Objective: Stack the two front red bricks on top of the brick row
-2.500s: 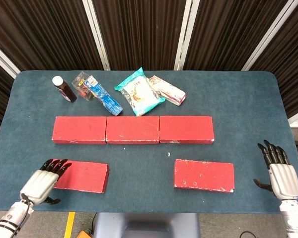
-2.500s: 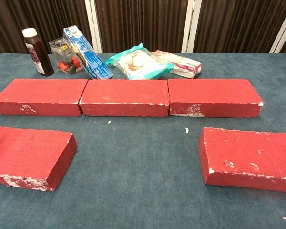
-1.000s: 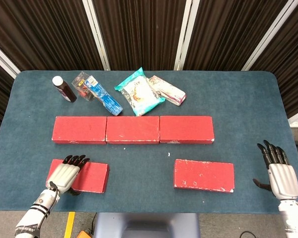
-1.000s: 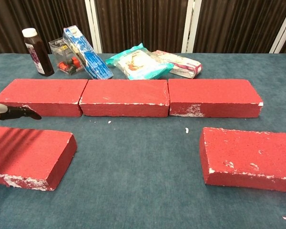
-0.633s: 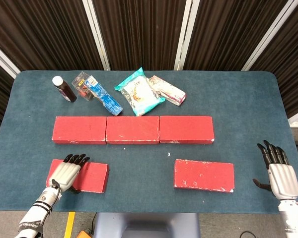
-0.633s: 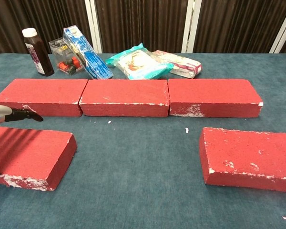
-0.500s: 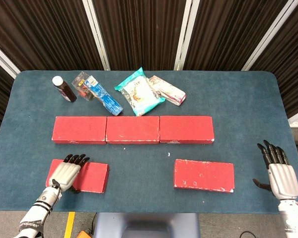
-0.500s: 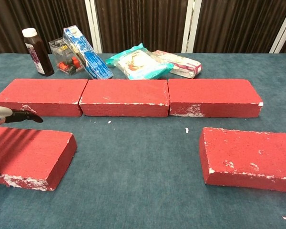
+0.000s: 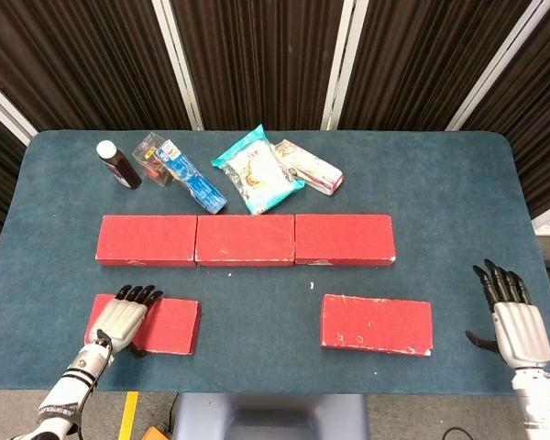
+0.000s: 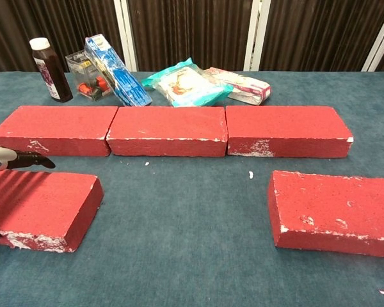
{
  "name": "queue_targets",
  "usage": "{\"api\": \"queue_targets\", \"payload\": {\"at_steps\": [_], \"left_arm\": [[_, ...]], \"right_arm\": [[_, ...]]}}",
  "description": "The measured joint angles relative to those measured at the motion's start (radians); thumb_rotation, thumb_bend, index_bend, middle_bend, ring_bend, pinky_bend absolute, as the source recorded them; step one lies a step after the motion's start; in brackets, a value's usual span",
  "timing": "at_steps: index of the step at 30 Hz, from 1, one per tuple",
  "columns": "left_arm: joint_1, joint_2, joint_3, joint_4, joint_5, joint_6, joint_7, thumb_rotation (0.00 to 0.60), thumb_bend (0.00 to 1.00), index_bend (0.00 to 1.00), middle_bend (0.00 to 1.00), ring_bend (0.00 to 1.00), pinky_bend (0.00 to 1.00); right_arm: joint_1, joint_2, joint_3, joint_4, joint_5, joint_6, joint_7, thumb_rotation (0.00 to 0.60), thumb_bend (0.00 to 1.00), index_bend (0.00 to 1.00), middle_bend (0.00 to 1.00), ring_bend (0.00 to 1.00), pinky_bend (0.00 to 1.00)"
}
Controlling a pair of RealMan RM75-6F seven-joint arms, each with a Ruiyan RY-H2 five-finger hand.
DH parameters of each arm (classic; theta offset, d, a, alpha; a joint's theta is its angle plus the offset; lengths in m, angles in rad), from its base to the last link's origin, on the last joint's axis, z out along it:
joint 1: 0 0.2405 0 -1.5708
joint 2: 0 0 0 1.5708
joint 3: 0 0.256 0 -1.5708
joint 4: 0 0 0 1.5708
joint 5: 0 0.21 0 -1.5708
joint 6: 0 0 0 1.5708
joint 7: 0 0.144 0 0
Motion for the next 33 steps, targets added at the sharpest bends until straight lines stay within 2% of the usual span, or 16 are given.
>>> {"api": "queue_targets", "payload": {"at_steps": [21,28,31,33], "left_arm": [[-0.02,-0.008,0.025,0.023,-0.03,0.023,0.019,0.6,0.0,0.0,0.0,0.0,0.02],[-0.027,-0.013,0.033,0.026,-0.056,0.033,0.04,0.6,0.0,0.0,0.03,0.0,0.03],[-0.03,-0.013,0.035,0.026,-0.061,0.036,0.043,0.6,0.16,0.0,0.04,0.0,0.03],[-0.03,-0.013,0.036,0.024,-0.058,0.039,0.043,0.6,0.2,0.0,0.06,0.0,0.03]], "right_arm": [[0.004,0.0,-0.005,-0.006,0.002,-0.01,-0.014,0.6,0.0,0.08,0.03,0.0,0.0],[0.002,-0.004,-0.002,-0.004,0.002,-0.002,-0.015,0.6,0.0,0.08,0.03,0.0,0.0],[0.002,-0.004,-0.003,-0.004,0.001,-0.002,-0.016,0.6,0.0,0.08,0.03,0.0,0.0],[0.003,-0.005,-0.003,-0.004,0.001,-0.003,-0.016,0.6,0.0,0.08,0.03,0.0,0.0]]}}
